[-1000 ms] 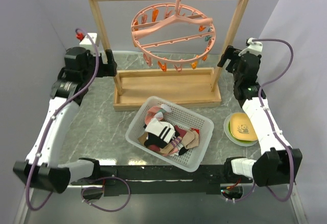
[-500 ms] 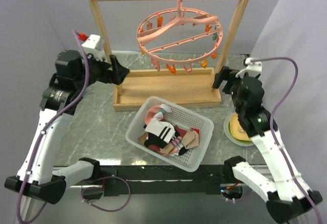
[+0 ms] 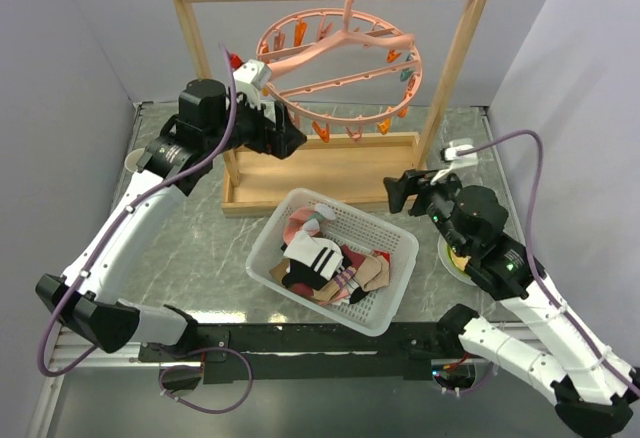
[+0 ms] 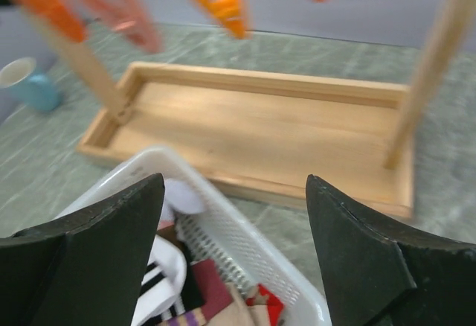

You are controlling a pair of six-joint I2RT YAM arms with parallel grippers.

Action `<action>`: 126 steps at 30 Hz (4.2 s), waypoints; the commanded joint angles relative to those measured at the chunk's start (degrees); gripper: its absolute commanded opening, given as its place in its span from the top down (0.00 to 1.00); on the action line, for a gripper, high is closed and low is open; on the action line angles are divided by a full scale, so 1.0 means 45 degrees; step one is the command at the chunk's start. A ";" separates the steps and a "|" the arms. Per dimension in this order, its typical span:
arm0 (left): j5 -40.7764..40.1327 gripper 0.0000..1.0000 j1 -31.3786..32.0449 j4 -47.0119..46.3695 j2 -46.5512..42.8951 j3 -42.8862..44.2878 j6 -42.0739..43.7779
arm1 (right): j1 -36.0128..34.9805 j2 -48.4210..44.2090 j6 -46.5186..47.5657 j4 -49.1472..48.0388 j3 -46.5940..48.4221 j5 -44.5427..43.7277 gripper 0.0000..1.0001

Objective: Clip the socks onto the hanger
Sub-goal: Open the clamp at the hanger.

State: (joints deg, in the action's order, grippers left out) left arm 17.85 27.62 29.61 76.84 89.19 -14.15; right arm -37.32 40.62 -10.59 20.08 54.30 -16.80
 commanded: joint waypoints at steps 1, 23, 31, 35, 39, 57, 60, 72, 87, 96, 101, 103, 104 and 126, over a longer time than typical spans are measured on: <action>-0.0724 0.01 0.0094 -0.1325 0.0111 0.1000 -0.0059 | -0.1314 0.0191 0.1062 -0.1842 -0.0095 0.0900 0.19; 0.0487 0.25 0.0172 -0.1833 0.0698 0.1157 -0.0703 | -0.3347 0.4234 0.1084 -0.8052 0.0315 0.1390 0.28; 0.0819 0.39 0.0250 -0.1852 0.0620 0.1138 -0.0683 | -0.3659 0.4995 0.1162 -0.8777 0.0667 0.0900 0.27; 0.1014 0.48 0.0269 -0.1911 0.0601 0.1157 -0.0742 | -0.3679 0.5406 0.0733 -0.8972 0.0804 0.1135 0.28; 0.1151 0.52 0.0308 -0.1872 0.0504 0.1041 -0.0761 | -0.3660 0.5797 0.0887 -0.9518 0.0843 0.0337 0.28; 0.1445 0.58 0.0289 -0.1677 0.0054 0.1040 -0.0918 | -0.2156 0.7672 0.2549 -1.1219 0.2093 0.0352 0.36; 0.1425 0.58 0.0308 -0.1638 -0.0024 0.1040 -0.0918 | -0.2039 0.7653 0.2412 -1.1219 0.2054 0.1153 0.43; 0.1523 0.57 0.0289 -0.1657 -0.0220 0.0884 -0.1054 | -0.2038 0.7438 0.2080 -1.0965 0.2015 0.2345 0.59; 0.0957 0.59 0.0172 -0.1579 -0.0298 0.0727 -0.0957 | -0.1980 0.6970 0.2236 -1.0556 0.1448 0.2522 0.96; 0.1327 0.65 0.0152 -0.1618 -0.0356 0.0298 -0.1230 | -0.1902 0.6715 0.2236 -1.0360 0.1311 0.2502 0.94; 0.1640 0.67 0.0152 -0.1755 -0.0220 0.0219 -0.1503 | -0.1921 0.6832 0.2236 -1.0340 0.1409 0.2483 0.94; 0.1620 0.67 0.0152 -0.1794 -0.0103 0.0278 -0.1542 | -0.1921 0.6852 0.2236 -1.0321 0.1428 0.2541 0.94; 0.1639 0.67 0.0171 -0.1832 -0.0044 0.0317 -0.1639 | -0.1921 0.6852 0.2236 -1.0301 0.1429 0.2541 0.94; 0.0976 0.79 0.0328 -0.1872 0.0932 0.1293 -0.1601 | -0.1960 0.7067 0.2177 -1.0067 0.1605 0.2463 0.58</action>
State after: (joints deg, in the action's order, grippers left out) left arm 24.60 28.71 22.96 80.14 91.92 -21.67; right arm -46.33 73.21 -1.02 -24.16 59.96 -5.32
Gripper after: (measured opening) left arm 0.252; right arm 0.390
